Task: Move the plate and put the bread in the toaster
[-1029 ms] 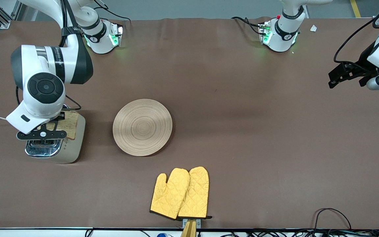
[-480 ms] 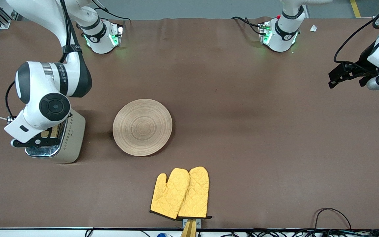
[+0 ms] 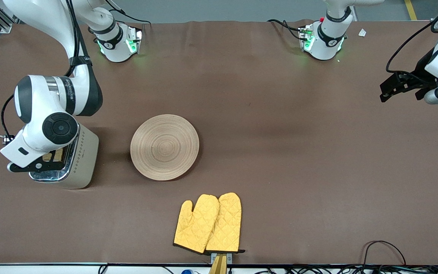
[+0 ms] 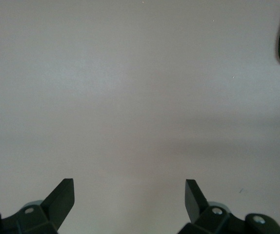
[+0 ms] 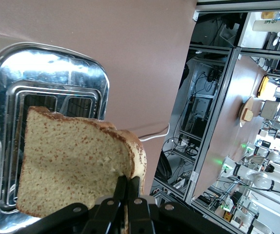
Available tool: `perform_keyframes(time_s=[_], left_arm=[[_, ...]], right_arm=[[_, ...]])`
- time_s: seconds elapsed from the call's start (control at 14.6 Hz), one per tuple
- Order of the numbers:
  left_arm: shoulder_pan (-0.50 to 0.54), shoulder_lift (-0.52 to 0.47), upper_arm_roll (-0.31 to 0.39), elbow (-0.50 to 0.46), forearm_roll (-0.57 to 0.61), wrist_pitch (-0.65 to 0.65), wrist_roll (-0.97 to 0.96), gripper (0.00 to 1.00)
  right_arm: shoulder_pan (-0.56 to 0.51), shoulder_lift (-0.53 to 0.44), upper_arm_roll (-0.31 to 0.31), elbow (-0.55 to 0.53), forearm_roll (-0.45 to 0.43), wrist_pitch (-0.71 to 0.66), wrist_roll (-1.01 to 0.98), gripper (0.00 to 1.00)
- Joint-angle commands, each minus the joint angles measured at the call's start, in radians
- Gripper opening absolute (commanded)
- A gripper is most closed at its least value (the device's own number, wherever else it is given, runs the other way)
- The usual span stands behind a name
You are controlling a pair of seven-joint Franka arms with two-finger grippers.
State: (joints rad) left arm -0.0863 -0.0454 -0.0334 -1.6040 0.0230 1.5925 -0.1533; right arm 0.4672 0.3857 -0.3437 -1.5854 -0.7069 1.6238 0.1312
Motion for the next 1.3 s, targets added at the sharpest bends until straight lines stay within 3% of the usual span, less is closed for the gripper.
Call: perform_keyframes(time_s=[0.0,0.55,0.62,0.75,0.89,1.24], left_arm=[[0.000,0.002,0.004,0.007,-0.003,0.006,0.008,1.00],[0.000,0.002,0.004,0.007,-0.003,0.006,0.009,1.00],[0.000,0.002,0.004,0.007,-0.003,0.006,0.009,1.00],[0.000,0.002,0.004,0.007,-0.001,0.006,0.009,1.00],[0.000,0.001,0.004,0.007,-0.001,0.006,0.009,1.00],[0.000,0.002,0.004,0.007,-0.003,0.006,0.009,1.00]], right_arm=[[-0.030,0.027,0.009,0.008,-0.032,0.019,-0.007,0.01],[-0.039,0.139,0.009,0.012,-0.034,0.151,0.021,0.02],[-0.041,0.140,0.011,0.015,-0.031,0.160,0.022,0.11],[-0.038,0.153,0.009,0.019,-0.028,0.154,0.053,0.62],[-0.033,0.150,0.011,0.033,-0.017,0.148,0.076,1.00],[0.011,0.136,0.018,0.231,0.161,-0.088,0.064,1.00]])
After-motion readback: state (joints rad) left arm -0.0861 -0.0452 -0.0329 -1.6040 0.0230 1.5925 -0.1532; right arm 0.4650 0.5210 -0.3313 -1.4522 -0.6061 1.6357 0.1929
